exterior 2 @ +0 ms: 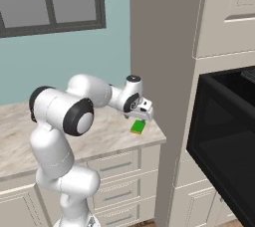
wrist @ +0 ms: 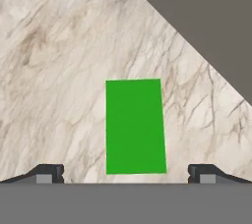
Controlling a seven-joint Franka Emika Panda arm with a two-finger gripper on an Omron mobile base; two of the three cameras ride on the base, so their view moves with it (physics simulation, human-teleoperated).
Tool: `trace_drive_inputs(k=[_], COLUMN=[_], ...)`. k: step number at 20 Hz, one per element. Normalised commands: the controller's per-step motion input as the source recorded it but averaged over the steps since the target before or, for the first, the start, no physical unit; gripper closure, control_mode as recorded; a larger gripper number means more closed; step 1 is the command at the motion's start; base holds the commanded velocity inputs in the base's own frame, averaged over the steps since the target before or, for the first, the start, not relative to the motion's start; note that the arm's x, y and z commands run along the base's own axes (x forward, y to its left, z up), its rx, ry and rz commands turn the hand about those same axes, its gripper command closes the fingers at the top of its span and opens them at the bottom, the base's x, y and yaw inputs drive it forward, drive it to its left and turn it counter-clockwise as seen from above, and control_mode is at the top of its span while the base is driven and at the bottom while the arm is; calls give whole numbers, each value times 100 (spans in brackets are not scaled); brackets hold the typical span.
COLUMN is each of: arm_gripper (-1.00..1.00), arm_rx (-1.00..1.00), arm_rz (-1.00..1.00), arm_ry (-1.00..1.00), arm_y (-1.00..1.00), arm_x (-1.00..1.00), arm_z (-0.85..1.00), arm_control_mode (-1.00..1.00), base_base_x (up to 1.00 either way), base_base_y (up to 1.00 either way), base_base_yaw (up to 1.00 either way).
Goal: Place the sponge inside the microwave to prepare for sanitizing.
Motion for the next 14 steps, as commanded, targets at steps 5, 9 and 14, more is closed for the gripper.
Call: trace_drive_inputs(k=[5, 9, 14], arm_gripper=[-100, -100, -100], arm_rx=[0, 0, 0], arm_rz=[0, 0, 0], arm_ry=[0, 0, 0], arm_y=[-5, 0, 0], arm_x=[-4, -23, -2], arm_z=[-36, -18, -5], arm_control_mode=[-100, -100, -100], base_base_x=[0, 0, 0], base_base_y=[0, 0, 0], base_base_yaw=[0, 0, 0])
